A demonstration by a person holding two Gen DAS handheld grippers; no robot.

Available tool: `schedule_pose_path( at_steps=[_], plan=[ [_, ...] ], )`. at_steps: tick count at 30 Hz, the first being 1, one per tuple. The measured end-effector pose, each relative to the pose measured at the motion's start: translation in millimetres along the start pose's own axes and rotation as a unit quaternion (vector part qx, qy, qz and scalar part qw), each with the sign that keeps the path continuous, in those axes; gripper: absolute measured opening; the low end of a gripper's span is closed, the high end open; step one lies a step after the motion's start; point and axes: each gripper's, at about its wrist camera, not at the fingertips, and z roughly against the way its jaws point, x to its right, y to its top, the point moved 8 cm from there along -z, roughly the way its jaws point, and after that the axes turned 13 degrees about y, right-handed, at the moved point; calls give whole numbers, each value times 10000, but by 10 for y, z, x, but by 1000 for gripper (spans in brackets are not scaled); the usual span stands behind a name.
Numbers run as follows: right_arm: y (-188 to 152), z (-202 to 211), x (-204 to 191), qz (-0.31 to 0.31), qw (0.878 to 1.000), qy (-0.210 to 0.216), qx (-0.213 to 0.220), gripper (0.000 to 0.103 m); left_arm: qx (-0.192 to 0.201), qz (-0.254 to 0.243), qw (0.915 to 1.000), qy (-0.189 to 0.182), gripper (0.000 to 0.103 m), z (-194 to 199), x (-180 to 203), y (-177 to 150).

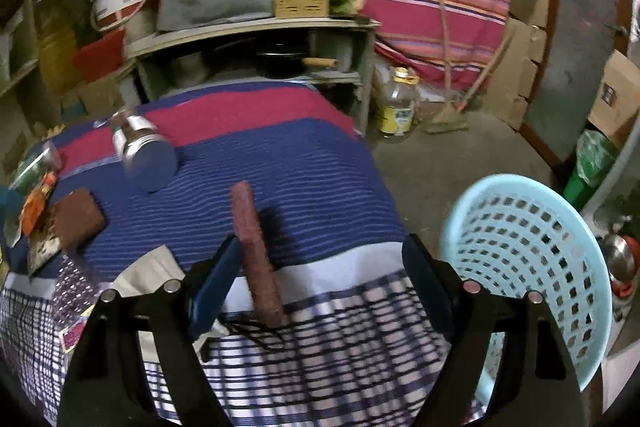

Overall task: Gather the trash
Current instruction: 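Grasp the blue plastic bag with the left tool while the right tool grasps the brown scouring pad, then carry the blue bag and brown pad with both tools over the blue basket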

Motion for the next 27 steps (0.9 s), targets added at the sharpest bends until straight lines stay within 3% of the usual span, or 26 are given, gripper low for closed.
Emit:
schedule_pose_path(
  at_steps=[2,6,10,15,16,17,19,24,27],
  plan=[
    [-23,-19,64,-86,9999,-15,-73,69,11,-16,10000,1,27,5,17,-2],
    [-49,-52,23,-236,9988,420,-54,68,13,-19,10000,-16,27,6,33,-8],
    [-59,-178,-113,-32,9988,466,-175,68,10,-27,10000,-18,27,11,46,-11],
    [-157,-475,-317,503,9967,182,-605,69,35,-64,10000,-31,27,24,80,-17],
    [-166,-511,-319,591,9961,55,-659,67,40,-68,10000,-34,27,27,89,-19],
    [-170,-503,-306,613,9959,14,-660,58,37,-62,10000,-36,27,28,89,-20],
    [-109,-414,-309,494,9971,255,-511,58,34,-55,10000,-40,27,33,92,-21],
    [296,354,-356,8,9937,988,529,57,168,-50,9998,-89,27,156,154,59],
    [388,631,-401,-33,9902,1170,763,57,286,-3,9993,-236,27,298,223,141]
  ],
)
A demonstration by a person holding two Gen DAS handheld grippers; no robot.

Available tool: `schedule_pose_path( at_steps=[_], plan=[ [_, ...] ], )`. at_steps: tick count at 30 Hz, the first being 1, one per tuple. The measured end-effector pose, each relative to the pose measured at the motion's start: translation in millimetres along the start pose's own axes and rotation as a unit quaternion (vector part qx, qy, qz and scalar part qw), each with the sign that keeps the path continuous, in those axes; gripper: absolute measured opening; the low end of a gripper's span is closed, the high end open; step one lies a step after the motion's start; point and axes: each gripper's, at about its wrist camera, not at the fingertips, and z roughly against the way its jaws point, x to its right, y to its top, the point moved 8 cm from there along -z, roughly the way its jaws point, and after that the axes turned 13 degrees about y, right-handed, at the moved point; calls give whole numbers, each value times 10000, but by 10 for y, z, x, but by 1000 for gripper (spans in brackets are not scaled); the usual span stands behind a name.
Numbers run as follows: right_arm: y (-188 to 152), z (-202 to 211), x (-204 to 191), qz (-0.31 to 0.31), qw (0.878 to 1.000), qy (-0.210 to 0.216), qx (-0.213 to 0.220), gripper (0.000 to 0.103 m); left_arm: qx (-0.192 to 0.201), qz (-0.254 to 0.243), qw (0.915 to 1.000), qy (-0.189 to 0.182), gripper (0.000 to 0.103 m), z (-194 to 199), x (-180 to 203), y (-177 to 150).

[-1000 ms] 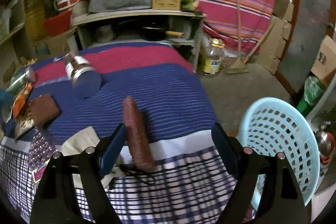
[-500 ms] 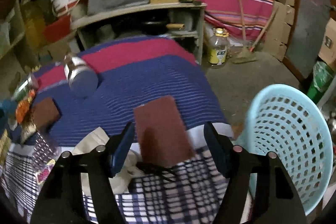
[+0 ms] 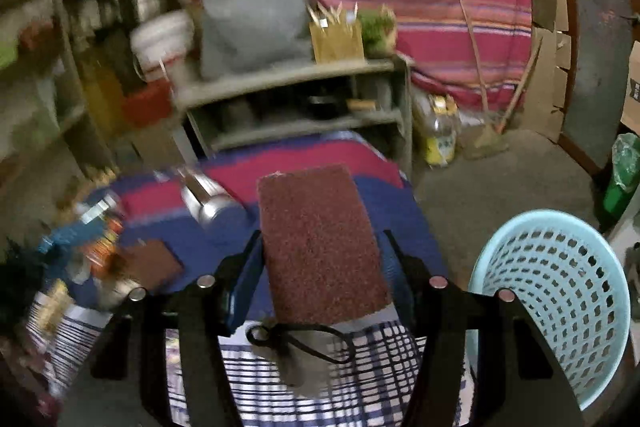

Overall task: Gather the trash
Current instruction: 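Carry the blue bag and brown pad with both tools over the blue basket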

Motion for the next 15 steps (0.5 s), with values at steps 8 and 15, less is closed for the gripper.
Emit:
schedule_pose_path(
  at_steps=[8,15],
  plan=[
    [-147,343,173,-95,9999,8,-104,57,120,32,9981,-605,27,355,420,187],
    [-260,729,676,-506,9986,-159,13,57,317,-295,9919,-1195,27,715,1170,403]
  ],
)
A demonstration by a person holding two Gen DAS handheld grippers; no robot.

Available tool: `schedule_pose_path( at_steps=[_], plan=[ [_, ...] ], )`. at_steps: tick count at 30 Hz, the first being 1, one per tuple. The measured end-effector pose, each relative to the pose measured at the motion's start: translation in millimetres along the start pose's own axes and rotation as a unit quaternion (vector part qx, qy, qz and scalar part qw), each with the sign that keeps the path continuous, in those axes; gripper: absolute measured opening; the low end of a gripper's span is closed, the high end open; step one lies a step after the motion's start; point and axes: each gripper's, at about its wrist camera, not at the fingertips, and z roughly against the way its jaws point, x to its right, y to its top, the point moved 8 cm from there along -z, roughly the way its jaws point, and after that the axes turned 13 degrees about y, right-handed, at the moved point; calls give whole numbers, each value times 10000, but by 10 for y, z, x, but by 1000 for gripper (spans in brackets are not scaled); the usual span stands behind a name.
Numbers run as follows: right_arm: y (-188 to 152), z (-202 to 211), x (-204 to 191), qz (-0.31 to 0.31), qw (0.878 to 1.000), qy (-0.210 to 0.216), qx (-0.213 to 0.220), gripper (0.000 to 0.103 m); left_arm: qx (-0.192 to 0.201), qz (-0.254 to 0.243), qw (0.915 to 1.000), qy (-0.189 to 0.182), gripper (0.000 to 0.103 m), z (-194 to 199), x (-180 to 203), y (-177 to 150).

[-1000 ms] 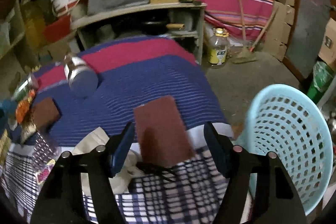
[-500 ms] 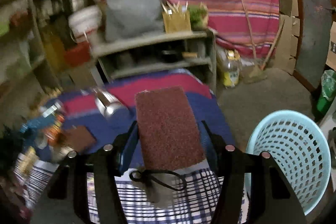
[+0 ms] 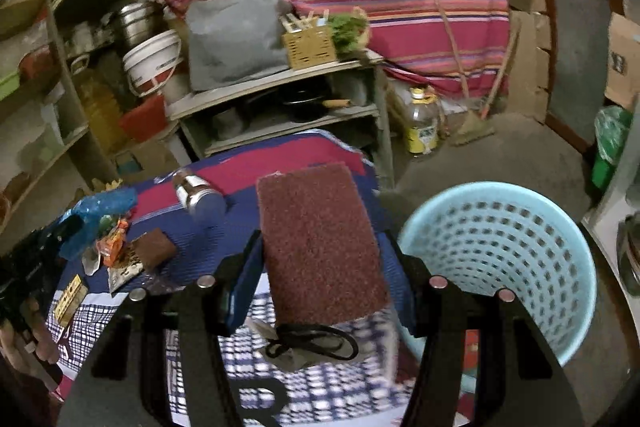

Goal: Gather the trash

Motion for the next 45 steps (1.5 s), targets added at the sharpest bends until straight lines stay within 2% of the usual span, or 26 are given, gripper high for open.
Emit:
schedule_pose_path(
  at_steps=[6,10,16,21,23,27,29,31,36,42,45],
  plan=[
    [133,386,559,-344,9985,-303,306,58,156,-288,9972,-669,27,108,908,246],
    [216,571,901,-480,9965,-525,438,58,207,-650,9914,-1117,27,135,1657,325],
    [246,723,1351,-609,9941,-751,483,58,185,-1120,9803,-1618,27,98,2594,235],
    [203,765,1651,-761,9921,-877,475,57,46,-1402,9706,-1954,27,-40,3189,77],
    [175,751,1728,-843,9913,-895,461,57,-87,-1380,9693,-2033,27,-151,3296,46],
    [107,675,1826,-935,9900,-974,412,57,-293,-1273,9690,-2096,30,-330,3388,-16],
    [76,627,1853,-942,9898,-1001,377,57,-384,-1318,9688,-2065,38,-381,3452,-81],
    [53,582,1871,-948,9897,-1013,342,57,-416,-1342,9692,-2022,53,-417,3452,-104],
    [-10,470,1833,-871,9903,-1056,222,58,-400,-1263,9722,-1929,66,-414,3330,-96],
    [-102,344,1786,-848,9901,-1110,131,58,6,-913,9881,-1235,89,-247,2684,11],
    [-137,253,1767,-802,9900,-1158,75,58,199,-866,9929,-797,91,-138,2267,6]
  ],
)
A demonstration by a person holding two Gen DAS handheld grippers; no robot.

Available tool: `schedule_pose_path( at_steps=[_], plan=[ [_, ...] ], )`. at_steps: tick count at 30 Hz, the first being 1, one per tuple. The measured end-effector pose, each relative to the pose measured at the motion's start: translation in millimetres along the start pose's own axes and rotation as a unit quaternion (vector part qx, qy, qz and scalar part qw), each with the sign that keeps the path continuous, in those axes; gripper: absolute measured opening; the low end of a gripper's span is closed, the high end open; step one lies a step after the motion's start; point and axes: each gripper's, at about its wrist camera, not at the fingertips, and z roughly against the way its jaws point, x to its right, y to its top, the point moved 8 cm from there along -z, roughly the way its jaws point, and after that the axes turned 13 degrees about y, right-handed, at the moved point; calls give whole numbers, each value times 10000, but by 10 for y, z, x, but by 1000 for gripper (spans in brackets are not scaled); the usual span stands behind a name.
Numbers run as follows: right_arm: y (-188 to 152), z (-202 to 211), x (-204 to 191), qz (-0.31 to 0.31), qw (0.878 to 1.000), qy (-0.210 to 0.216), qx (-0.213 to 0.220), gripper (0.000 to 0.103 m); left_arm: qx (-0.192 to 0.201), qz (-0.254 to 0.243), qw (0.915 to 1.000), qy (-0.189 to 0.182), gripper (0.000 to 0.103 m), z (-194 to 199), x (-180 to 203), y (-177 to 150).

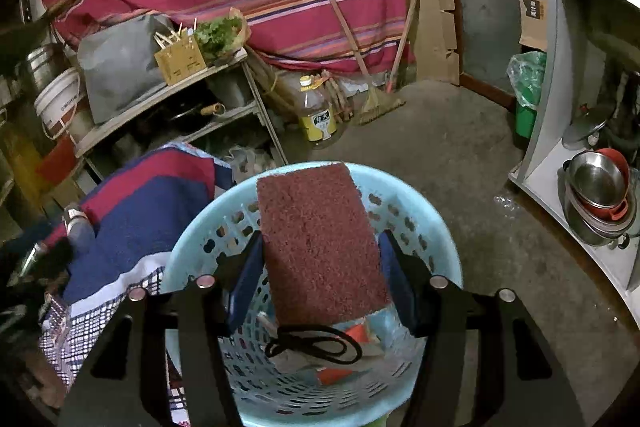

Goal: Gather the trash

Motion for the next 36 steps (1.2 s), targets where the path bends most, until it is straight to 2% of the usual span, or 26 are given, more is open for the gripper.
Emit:
schedule_pose_path(
  at_steps=[3,5,7,12,17,25,30,36],
  plan=[
    [-22,-52,-32,32,9999,-129,42,59,29,78,9994,334,96,147,-401,-113],
    [-32,-49,-57,28,9997,-220,106,75,33,132,9982,579,97,242,-713,-200],
    [-34,-33,-77,45,9993,-343,146,80,-4,208,9968,777,97,311,-1027,-296],
    [-32,67,-242,129,9992,-298,231,80,-143,383,9907,1295,97,415,-1750,-517],
    [-30,211,-694,466,9983,-60,342,82,-289,678,9810,1793,97,444,-2432,-774],
    [-134,247,-1638,1029,9935,419,233,82,-530,1039,9745,1919,97,432,-3083,-1042],
    [-334,43,-2226,1361,9880,730,-23,82,-628,1206,9715,1941,97,444,-3392,-1177],
    [-542,-267,-2801,1680,9805,975,-307,82,-1030,1414,9660,1903,97,241,-3644,-1408]
  ],
)
